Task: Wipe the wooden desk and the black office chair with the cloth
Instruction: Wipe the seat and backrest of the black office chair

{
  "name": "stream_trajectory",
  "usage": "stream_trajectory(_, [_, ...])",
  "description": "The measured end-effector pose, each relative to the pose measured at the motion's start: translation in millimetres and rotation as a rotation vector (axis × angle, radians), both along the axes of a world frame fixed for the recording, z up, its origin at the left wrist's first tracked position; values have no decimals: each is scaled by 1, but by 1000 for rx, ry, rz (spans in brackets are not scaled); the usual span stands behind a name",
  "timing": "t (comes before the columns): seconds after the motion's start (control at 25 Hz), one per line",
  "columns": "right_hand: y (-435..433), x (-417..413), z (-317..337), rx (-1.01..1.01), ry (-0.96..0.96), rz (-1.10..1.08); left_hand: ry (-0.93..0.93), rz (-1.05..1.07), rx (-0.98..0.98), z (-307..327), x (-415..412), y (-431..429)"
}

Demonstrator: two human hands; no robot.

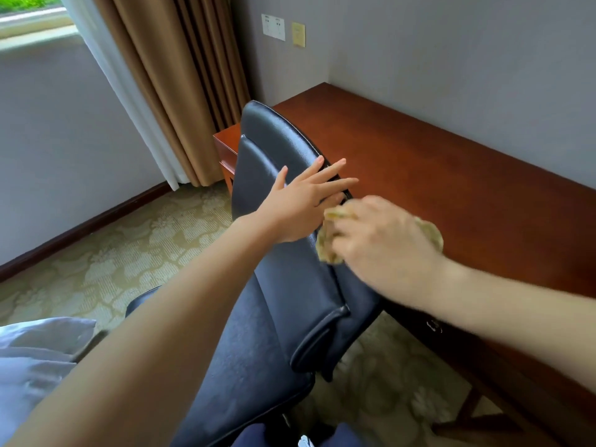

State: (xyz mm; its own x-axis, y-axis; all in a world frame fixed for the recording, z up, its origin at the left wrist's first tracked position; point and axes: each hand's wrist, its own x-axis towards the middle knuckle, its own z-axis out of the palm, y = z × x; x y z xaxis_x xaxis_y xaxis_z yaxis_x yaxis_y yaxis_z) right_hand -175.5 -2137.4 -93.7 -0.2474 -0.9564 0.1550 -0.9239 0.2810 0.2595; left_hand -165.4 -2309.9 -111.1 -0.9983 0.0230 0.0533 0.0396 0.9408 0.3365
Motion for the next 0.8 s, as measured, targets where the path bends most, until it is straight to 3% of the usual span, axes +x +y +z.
stream_trajectory(0.12, [-17,-11,-5,-20,48,-163,-5,-8,30,1,-6,-5])
stream_trajectory(0.32, [-13,27,-36,-421,341,-243,85,-64,166,-13,4,-7])
stream_trajectory(0.52, [-28,71,-73,-397,336,-331,52,-239,362,-53,60,-28])
stream_trajectory(0.68, [-36,110,-128,-279,258,-428,-137,-209,404,-103,103,-61])
stream_trajectory(0.8, [-38,127,-152,-347,254,-556,-282,-183,434,-129,135,-70])
